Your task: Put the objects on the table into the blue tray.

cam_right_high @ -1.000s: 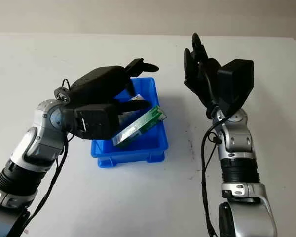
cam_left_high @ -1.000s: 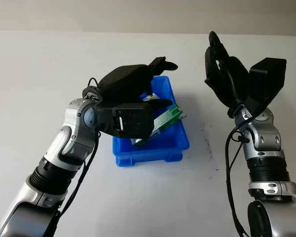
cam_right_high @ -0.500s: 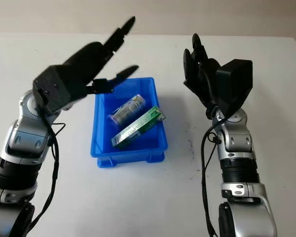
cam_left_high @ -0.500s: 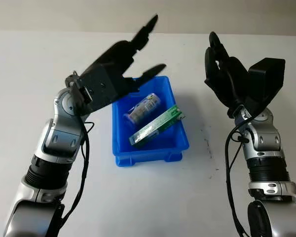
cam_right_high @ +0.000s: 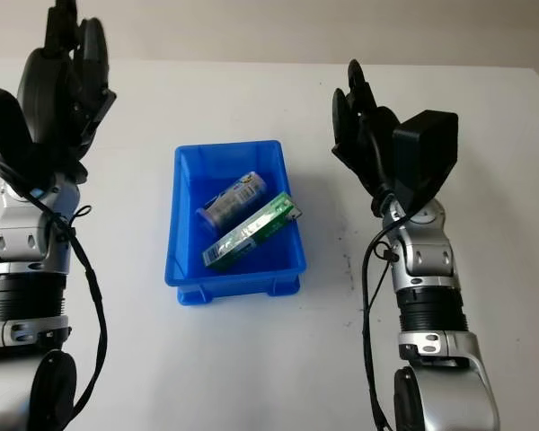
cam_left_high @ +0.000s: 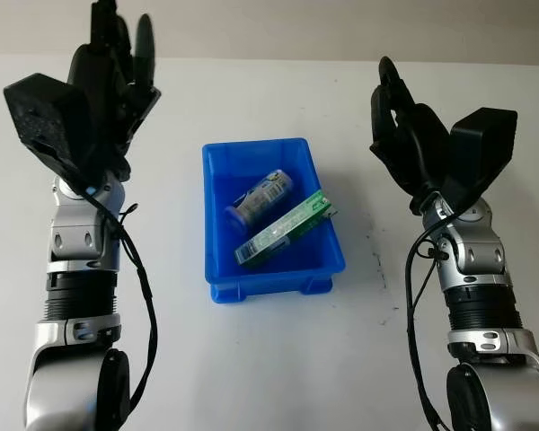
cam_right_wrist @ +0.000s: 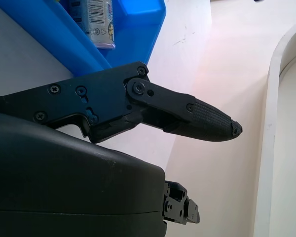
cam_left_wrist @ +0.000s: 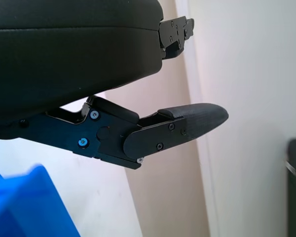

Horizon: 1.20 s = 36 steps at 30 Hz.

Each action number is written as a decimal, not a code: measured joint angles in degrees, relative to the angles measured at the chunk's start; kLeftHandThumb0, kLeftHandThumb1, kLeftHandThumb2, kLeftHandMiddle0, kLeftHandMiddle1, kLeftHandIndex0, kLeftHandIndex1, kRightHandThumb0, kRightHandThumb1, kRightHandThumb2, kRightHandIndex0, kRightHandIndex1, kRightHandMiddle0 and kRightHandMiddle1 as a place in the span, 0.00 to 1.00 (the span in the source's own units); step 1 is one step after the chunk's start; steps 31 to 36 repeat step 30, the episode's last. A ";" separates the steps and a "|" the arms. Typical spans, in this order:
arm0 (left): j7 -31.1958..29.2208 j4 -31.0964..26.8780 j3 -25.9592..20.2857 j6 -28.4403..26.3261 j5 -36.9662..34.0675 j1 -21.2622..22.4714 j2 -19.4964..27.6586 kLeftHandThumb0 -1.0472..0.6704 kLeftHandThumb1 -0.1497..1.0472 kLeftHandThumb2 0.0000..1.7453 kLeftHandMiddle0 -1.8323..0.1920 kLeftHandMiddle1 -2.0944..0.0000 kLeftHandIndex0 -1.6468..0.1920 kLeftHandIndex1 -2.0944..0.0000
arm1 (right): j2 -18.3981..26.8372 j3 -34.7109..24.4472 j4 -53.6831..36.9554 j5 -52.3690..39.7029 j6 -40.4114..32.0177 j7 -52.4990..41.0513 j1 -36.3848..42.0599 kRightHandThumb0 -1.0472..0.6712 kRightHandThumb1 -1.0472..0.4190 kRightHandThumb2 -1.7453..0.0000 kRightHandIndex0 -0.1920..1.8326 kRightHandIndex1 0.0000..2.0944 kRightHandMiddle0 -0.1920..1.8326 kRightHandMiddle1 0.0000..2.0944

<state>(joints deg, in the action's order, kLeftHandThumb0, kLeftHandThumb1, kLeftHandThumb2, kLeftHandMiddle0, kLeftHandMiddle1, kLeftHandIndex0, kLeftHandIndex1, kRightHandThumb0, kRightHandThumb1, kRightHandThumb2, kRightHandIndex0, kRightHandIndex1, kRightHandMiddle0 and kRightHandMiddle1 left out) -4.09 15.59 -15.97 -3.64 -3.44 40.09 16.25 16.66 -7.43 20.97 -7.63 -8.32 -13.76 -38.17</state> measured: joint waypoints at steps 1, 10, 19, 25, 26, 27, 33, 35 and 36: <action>-0.02 0.89 -0.25 0.83 -0.30 -0.90 0.48 0.22 1.00 0.40 1.00 1.00 1.00 1.00 | -0.08 -0.09 0.23 -0.08 0.07 0.06 -0.12 0.16 0.00 0.57 0.00 0.00 0.00 0.00; -0.73 6.84 -1.22 4.90 -2.58 -6.70 0.86 0.20 1.00 0.37 1.00 1.00 1.00 1.00 | -1.00 -0.85 1.41 -0.50 1.53 0.78 -0.32 0.16 0.00 0.56 0.00 0.00 0.00 0.00; -3.05 7.53 -0.05 5.68 -4.68 -8.14 0.24 0.19 1.00 0.37 1.00 1.00 1.00 1.00 | -2.64 -1.01 1.41 -0.86 1.56 2.15 -0.32 0.17 0.00 0.56 0.00 0.00 0.00 0.00; -3.79 7.49 0.30 5.72 -5.39 -8.14 -0.07 0.18 1.00 0.37 1.00 1.00 1.00 1.00 | -3.06 -1.05 1.46 -0.91 2.05 2.20 -0.32 0.17 0.00 0.56 0.00 0.00 0.00 0.00; -3.99 7.47 0.36 5.76 -5.47 -8.14 -0.07 0.18 1.00 0.37 1.00 1.00 1.00 1.00 | -3.10 -1.06 1.46 -0.97 2.05 2.20 -0.32 0.17 0.00 0.56 0.00 0.00 0.00 0.00; -4.05 7.36 0.53 5.76 -5.49 -8.14 -0.07 0.18 1.00 0.37 1.00 1.00 1.00 1.00 | -3.18 -1.08 1.46 -1.00 2.05 2.22 -0.32 0.17 0.00 0.56 0.00 0.00 0.00 0.00; -4.03 6.28 1.05 5.69 -5.49 -8.18 -0.07 0.18 1.00 0.38 1.00 1.00 1.00 1.00 | -3.28 -1.08 1.45 -1.01 2.05 2.37 -0.31 0.16 0.00 0.57 0.00 0.00 0.00 0.00; -4.03 6.28 1.05 5.69 -5.49 -8.18 -0.07 0.18 1.00 0.38 1.00 1.00 1.00 1.00 | -3.28 -1.08 1.45 -1.01 2.05 2.37 -0.31 0.16 0.00 0.57 0.00 0.00 0.00 0.00; -4.03 6.28 1.05 5.69 -5.49 -8.18 -0.07 0.18 1.00 0.38 1.00 1.00 1.00 1.00 | -3.28 -1.08 1.45 -1.01 2.05 2.37 -0.31 0.16 0.00 0.57 0.00 0.00 0.00 0.00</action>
